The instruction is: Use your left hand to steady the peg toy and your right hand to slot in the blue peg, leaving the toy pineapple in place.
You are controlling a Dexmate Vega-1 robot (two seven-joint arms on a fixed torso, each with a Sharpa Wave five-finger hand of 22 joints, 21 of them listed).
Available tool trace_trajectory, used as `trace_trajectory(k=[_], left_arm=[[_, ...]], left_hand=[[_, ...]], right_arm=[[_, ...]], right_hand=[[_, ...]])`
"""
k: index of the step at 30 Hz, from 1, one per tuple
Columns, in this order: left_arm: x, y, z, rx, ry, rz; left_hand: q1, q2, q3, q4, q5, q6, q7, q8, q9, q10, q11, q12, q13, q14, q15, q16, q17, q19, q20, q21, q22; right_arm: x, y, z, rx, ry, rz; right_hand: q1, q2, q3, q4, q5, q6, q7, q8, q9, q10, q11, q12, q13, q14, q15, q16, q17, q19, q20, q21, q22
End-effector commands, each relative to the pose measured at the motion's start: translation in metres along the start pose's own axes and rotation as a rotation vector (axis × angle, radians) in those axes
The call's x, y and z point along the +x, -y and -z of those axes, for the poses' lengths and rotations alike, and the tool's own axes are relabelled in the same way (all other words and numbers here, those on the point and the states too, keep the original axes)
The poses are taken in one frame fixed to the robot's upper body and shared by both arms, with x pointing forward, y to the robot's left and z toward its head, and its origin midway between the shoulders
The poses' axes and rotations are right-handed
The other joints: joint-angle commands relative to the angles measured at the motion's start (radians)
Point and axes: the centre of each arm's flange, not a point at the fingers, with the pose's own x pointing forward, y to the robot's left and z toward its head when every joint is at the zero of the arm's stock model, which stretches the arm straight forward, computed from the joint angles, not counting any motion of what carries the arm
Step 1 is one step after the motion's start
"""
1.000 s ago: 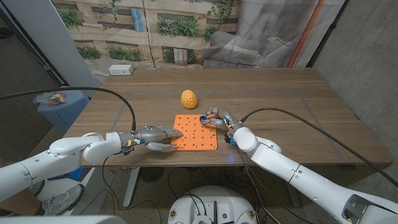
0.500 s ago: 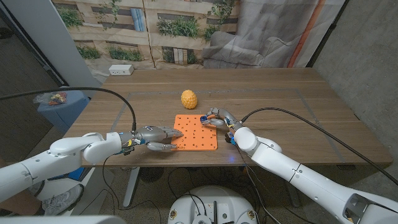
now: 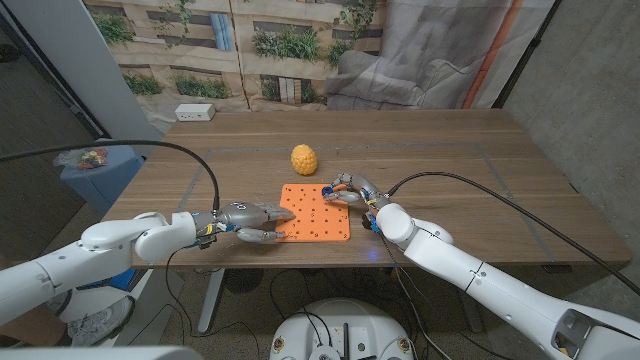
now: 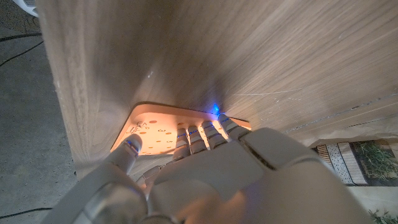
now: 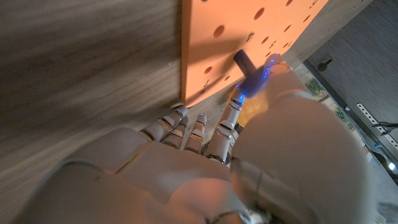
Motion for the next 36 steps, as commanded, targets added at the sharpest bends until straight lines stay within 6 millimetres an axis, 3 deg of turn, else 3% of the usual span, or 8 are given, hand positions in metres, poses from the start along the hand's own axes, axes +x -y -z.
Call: trace_trajectory(k=[1,15,36], left_arm=[[0.0010,0.0010,0.0021,-0.002,0.001,0.003],[0.0015,0.0013,0.0010,-0.005,0.000,0.004],[0.0051,0.0010,0.0024,-0.011,-0.001,0.007]], left_hand=[[0.005,0.072,0.005,-0.007,-0.001,0.011,-0.002,0.005,0.003,0.015,0.000,0.008,0.004,0.026,-0.049,0.009,0.005,0.008,-0.135,0.004,0.002],[0.004,0.072,0.007,-0.007,-0.001,0.011,-0.001,0.005,0.003,0.021,-0.001,0.009,0.004,0.030,-0.046,0.010,0.005,0.010,-0.134,0.005,0.002],[0.004,0.077,0.012,-0.008,-0.001,0.015,0.002,0.007,0.004,0.028,0.004,0.011,0.004,0.039,-0.042,0.011,0.005,0.015,-0.134,0.005,0.002]], right_arm=[[-0.0002,0.0005,-0.0031,0.007,0.032,0.012],[-0.0011,0.0018,0.0000,0.043,0.069,0.023],[0.0017,0.0030,0.0027,0.055,0.086,-0.007]], right_hand=[[0.042,0.030,-0.004,0.002,0.001,0.153,-0.049,0.050,0.021,-0.004,-0.001,0.002,0.002,0.001,0.000,0.006,0.004,0.002,0.012,0.001,0.004],[0.035,0.032,-0.010,0.012,-0.002,0.099,-0.048,0.028,0.019,-0.019,0.014,-0.003,0.002,-0.008,0.009,0.001,0.004,-0.005,0.026,-0.001,0.004],[0.013,0.021,-0.022,0.015,-0.007,-0.008,-0.048,-0.032,-0.002,-0.069,0.040,-0.015,0.004,-0.038,0.035,-0.015,0.002,-0.032,0.049,-0.005,0.004]])
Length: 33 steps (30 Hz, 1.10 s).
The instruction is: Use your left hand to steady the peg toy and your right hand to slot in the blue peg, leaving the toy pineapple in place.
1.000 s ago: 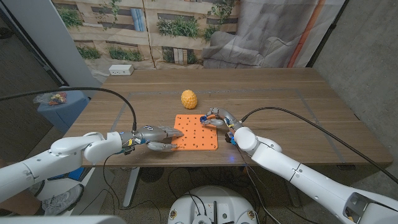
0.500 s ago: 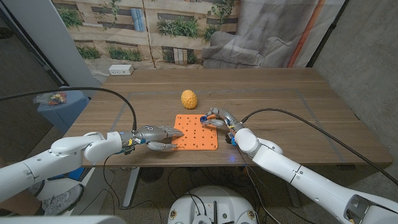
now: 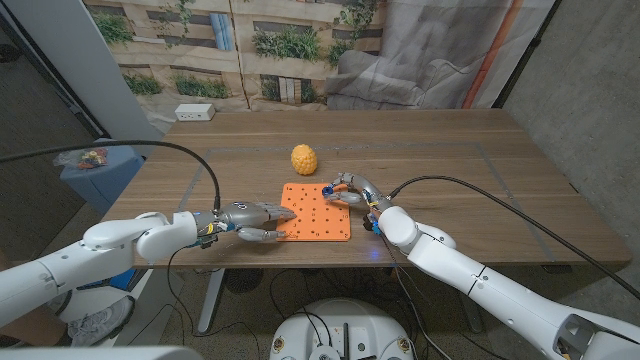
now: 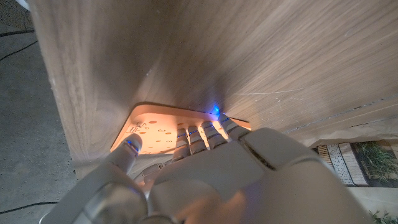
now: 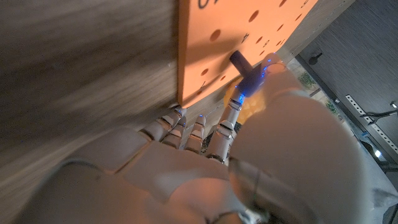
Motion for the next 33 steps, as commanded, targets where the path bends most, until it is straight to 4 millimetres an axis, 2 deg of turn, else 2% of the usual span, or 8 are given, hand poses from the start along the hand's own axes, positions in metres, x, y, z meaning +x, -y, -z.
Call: trace_trajectory(k=[1,12,14,21,26,30,33], left_arm=[[0.0016,0.0013,0.0014,-0.003,-0.003,0.013],[0.0039,0.0024,0.0023,-0.010,-0.001,0.012],[0.0039,0.0025,0.0025,-0.012,-0.001,0.012],[0.0043,0.0025,0.0033,-0.015,0.002,0.014],[0.0051,0.0020,0.0047,-0.015,0.003,0.015],[0.0053,0.0018,0.0050,-0.014,0.003,0.016],[0.0050,0.0015,0.0051,-0.015,0.002,0.015]], left_hand=[[0.004,0.077,0.006,-0.002,-0.001,0.013,-0.001,0.006,0.003,0.028,0.005,0.011,0.004,0.040,-0.042,0.012,0.005,0.008,-0.138,0.006,0.001],[0.003,0.080,0.009,-0.001,0.000,0.013,0.000,0.006,0.003,0.032,0.004,0.011,0.004,0.043,-0.042,0.012,0.005,0.012,-0.136,0.006,0.001],[0.003,0.080,0.010,-0.001,0.000,0.014,0.000,0.006,0.003,0.033,0.003,0.011,0.004,0.044,-0.042,0.012,0.005,0.013,-0.136,0.006,0.001],[0.003,0.080,0.011,0.000,-0.001,0.015,0.000,0.007,0.003,0.034,0.005,0.011,0.004,0.049,-0.041,0.013,0.006,0.015,-0.137,0.007,0.001],[0.002,0.080,0.012,0.000,-0.001,0.015,0.000,0.006,0.003,0.035,0.003,0.011,0.004,0.051,-0.043,0.013,0.006,0.017,-0.136,0.007,0.001],[0.002,0.080,0.012,0.000,-0.001,0.016,0.000,0.007,0.004,0.034,0.005,0.011,0.004,0.051,-0.042,0.012,0.006,0.017,-0.136,0.007,0.001],[0.002,0.080,0.013,0.001,-0.001,0.016,0.000,0.007,0.004,0.035,0.004,0.011,0.004,0.051,-0.041,0.012,0.006,0.017,-0.136,0.007,0.001]], right_arm=[[0.0018,0.0011,0.0008,0.009,0.014,-0.016],[0.0044,0.0016,0.0007,0.005,0.024,-0.039],[0.0050,0.0017,0.0005,0.005,0.026,-0.043],[0.0068,0.0013,0.0009,0.016,0.034,-0.050],[0.0074,0.0011,0.0014,0.022,0.034,-0.057],[0.0079,0.0012,0.0017,0.022,0.043,-0.065],[0.0086,0.0012,0.0019,0.026,0.054,-0.076]], right_hand=[[-0.007,0.002,-0.006,0.001,-0.006,0.005,-0.031,-0.014,-0.003,-0.018,0.007,-0.004,0.003,-0.016,0.013,-0.007,0.002,-0.034,0.049,0.002,0.003],[-0.018,-0.004,-0.011,0.002,-0.009,-0.065,-0.031,-0.055,-0.018,-0.065,0.021,-0.008,0.005,-0.046,0.034,-0.020,0.005,-0.064,0.060,0.000,0.003],[-0.021,-0.007,-0.013,0.002,-0.010,-0.097,-0.030,-0.071,-0.022,-0.080,0.028,-0.009,0.006,-0.054,0.039,-0.024,0.006,-0.072,0.063,0.001,0.003],[-0.027,-0.009,-0.015,0.003,-0.012,-0.142,-0.030,-0.095,-0.029,-0.108,0.033,-0.011,0.006,-0.070,0.047,-0.030,0.007,-0.088,0.070,0.000,0.003],[-0.029,-0.009,-0.016,0.003,-0.012,-0.158,-0.030,-0.103,-0.031,-0.117,0.035,-0.010,0.007,-0.076,0.053,-0.033,0.008,-0.095,0.072,0.000,0.003],[-0.033,-0.009,-0.017,0.004,-0.013,-0.187,-0.030,-0.120,-0.036,-0.146,0.049,-0.013,0.007,-0.090,0.059,-0.038,0.009,-0.111,0.079,-0.001,0.004],[-0.034,-0.009,-0.018,0.003,-0.013,-0.203,-0.030,-0.128,-0.038,-0.157,0.050,-0.012,0.008,-0.099,0.066,-0.041,0.010,-0.121,0.080,-0.002,0.004]])
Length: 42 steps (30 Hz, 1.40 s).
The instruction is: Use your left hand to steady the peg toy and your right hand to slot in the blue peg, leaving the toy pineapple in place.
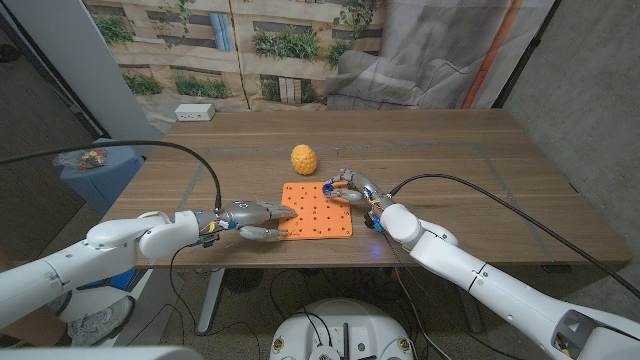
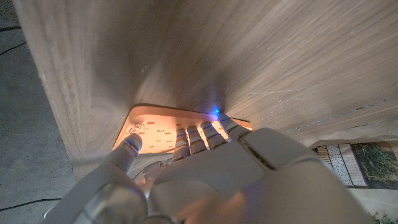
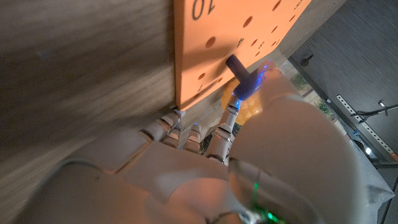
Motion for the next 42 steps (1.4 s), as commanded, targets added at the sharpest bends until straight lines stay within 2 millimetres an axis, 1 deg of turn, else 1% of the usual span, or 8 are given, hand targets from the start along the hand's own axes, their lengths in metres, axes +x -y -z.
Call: trace_trajectory(k=[1,5,12,14,22,26,35,42], left_arm=[[0.001,0.002,0.002,-0.003,-0.001,0.024],[0.001,0.002,0.002,-0.002,-0.001,0.023],[0.001,0.002,0.002,-0.002,0.000,0.020],[0.001,0.002,0.001,-0.002,-0.001,0.021],[0.001,0.001,0.000,0.000,0.001,0.019],[0.001,0.001,0.000,0.001,0.002,0.021],[0.000,-0.002,-0.001,0.010,0.001,0.022],[0.001,-0.002,-0.001,0.014,0.004,0.025]], left_hand=[[0.002,0.080,0.006,-0.001,-0.001,0.011,0.006,0.007,0.003,0.035,0.004,0.011,0.004,0.052,-0.040,0.012,0.006,0.007,-0.135,0.007,0.001],[0.001,0.080,0.007,-0.001,-0.001,0.010,0.005,0.007,0.004,0.036,0.004,0.011,0.004,0.053,-0.041,0.012,0.006,0.007,-0.136,0.006,0.001],[0.001,0.080,0.008,0.000,-0.001,0.010,0.006,0.006,0.004,0.036,0.005,0.010,0.004,0.053,-0.041,0.011,0.006,0.009,-0.137,0.007,0.001],[0.001,0.080,0.008,0.000,-0.001,0.010,0.006,0.006,0.004,0.036,0.005,0.010,0.004,0.054,-0.041,0.011,0.006,0.009,-0.136,0.007,0.001],[0.001,0.080,0.010,0.001,-0.001,0.011,0.006,0.006,0.004,0.037,0.004,0.010,0.004,0.054,-0.041,0.011,0.006,0.010,-0.136,0.006,0.001],[0.001,0.081,0.010,0.001,-0.001,0.011,0.007,0.006,0.004,0.038,0.003,0.010,0.004,0.054,-0.041,0.011,0.006,0.010,-0.136,0.006,0.001],[0.001,0.081,0.012,0.001,-0.001,0.011,0.006,0.006,0.004,0.036,0.005,0.009,0.004,0.054,-0.041,0.010,0.006,0.011,-0.136,0.006,0.001],[0.001,0.081,0.013,0.001,-0.001,0.012,0.006,0.006,0.004,0.036,0.004,0.009,0.004,0.055,-0.042,0.010,0.006,0.011,-0.135,0.005,0.001]], right_arm=[[0.003,-0.001,0.001,0.011,0.030,-0.036],[0.003,0.000,0.001,0.012,0.037,-0.043],[0.003,0.000,0.002,0.019,0.052,-0.061],[0.003,0.000,0.002,0.020,0.052,-0.062],[0.002,0.002,0.003,0.023,0.073,-0.086],[0.003,0.002,0.003,0.024,0.081,-0.095],[0.002,0.004,0.003,0.007,0.117,-0.105],[0.000,0.010,0.002,-0.014,0.140,-0.093]], right_hand=[[-0.006,-0.010,-0.004,-0.002,-0.002,-0.025,0.001,-0.015,0.000,-0.023,-0.004,-0.001,0.003,-0.020,0.006,-0.009,0.005,-0.103,0.089,0.003,0.005],[-0.009,-0.013,-0.007,-0.003,-0.003,-0.057,0.001,-0.031,-0.003,-0.052,0.005,-0.002,0.004,-0.039,0.014,-0.015,0.006,-0.124,0.095,0.002,0.005],[-0.012,-0.018,-0.009,-0.004,-0.006,-0.087,0.002,-0.047,-0.005,-0.076,0.012,-0.002,0.004,-0.055,0.023,-0.021,0.007,-0.137,0.098,0.003,0.005],[-0.015,-0.021,-0.011,-0.004,-0.007,-0.108,0.002,-0.057,-0.007,-0.091,0.017,-0.001,0.005,-0.066,0.026,-0.024,0.008,-0.150,0.102,0.002,0.005],[-0.025,-0.027,-0.015,-0.002,-0.009,-0.161,0.003,-0.083,-0.009,-0.130,0.029,-0.001,0.007,-0.087,0.041,-0.029,0.010,-0.180,0.111,0.001,0.005],[-0.033,-0.032,-0.019,-0.001,-0.011,-0.206,0.004,-0.105,-0.011,-0.152,0.032,0.000,0.008,-0.108,0.050,-0.034,0.011,-0.206,0.117,-0.001,0.005],[-0.053,-0.044,-0.029,0.003,-0.017,-0.249,0.005,-0.127,-0.014,-0.178,0.045,0.002,0.010,-0.129,0.067,-0.037,0.013,-0.225,0.125,0.002,0.006],[-0.068,-0.048,-0.034,0.006,-0.019,-0.279,0.005,-0.144,-0.015,-0.184,0.046,0.005,0.010,-0.136,0.072,-0.036,0.014,-0.233,0.130,0.003,0.005]])
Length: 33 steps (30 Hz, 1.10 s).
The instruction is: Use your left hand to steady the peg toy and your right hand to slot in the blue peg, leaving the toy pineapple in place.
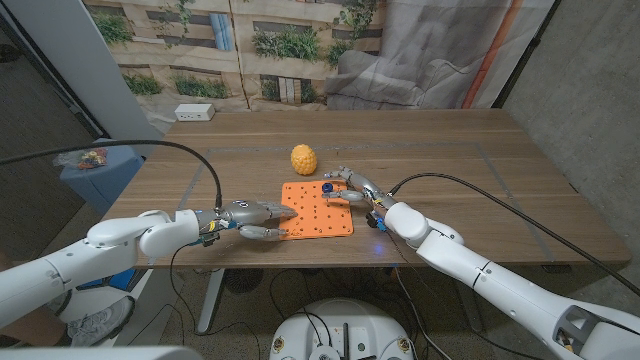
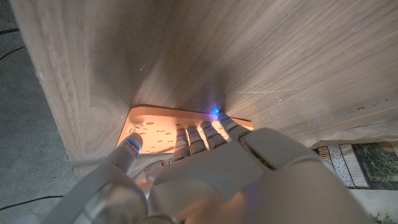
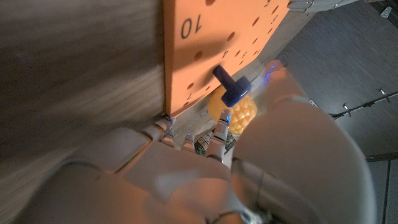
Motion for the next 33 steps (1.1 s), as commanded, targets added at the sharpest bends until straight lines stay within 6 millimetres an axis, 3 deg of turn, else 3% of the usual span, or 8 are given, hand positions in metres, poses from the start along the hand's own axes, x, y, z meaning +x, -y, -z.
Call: trace_trajectory(k=[1,7,33], left_arm=[[0.000,0.000,-0.001,0.010,0.001,0.016],[0.002,-0.001,-0.001,0.009,-0.001,0.015],[0.006,-0.003,-0.002,0.008,0.005,0.027]], left_hand=[[0.001,0.081,0.006,0.001,-0.001,0.012,0.005,0.007,0.004,0.033,0.007,0.009,0.004,0.051,-0.038,0.010,0.006,0.006,-0.130,0.005,0.001],[0.001,0.081,0.007,0.001,-0.001,0.012,0.005,0.007,0.004,0.033,0.007,0.009,0.005,0.052,-0.039,0.010,0.006,0.006,-0.130,0.005,0.001],[0.001,0.082,0.012,0.002,-0.001,0.014,0.004,0.007,0.004,0.036,0.005,0.009,0.005,0.055,-0.039,0.009,0.005,0.011,-0.130,0.005,0.001]], right_arm=[[-0.003,0.008,-0.002,-0.039,0.045,0.002],[-0.006,0.014,-0.003,-0.040,0.065,0.011],[-0.012,0.035,-0.019,-0.037,0.142,0.073]], right_hand=[[-0.012,0.009,-0.002,0.003,-0.003,-0.015,0.001,-0.007,-0.001,-0.018,0.006,0.005,0.003,-0.059,0.022,-0.001,0.004,-0.053,0.050,0.005,0.001],[-0.031,0.014,-0.005,0.009,-0.002,-0.051,0.002,-0.029,-0.002,-0.024,0.008,0.008,0.004,-0.068,0.028,-0.002,0.005,-0.065,0.055,0.005,0.001],[-0.069,0.033,-0.007,0.022,0.006,-0.052,0.001,-0.044,-0.005,0.003,-0.009,0.022,0.002,-0.053,0.017,0.009,0.004,-0.057,0.050,0.013,0.001]])
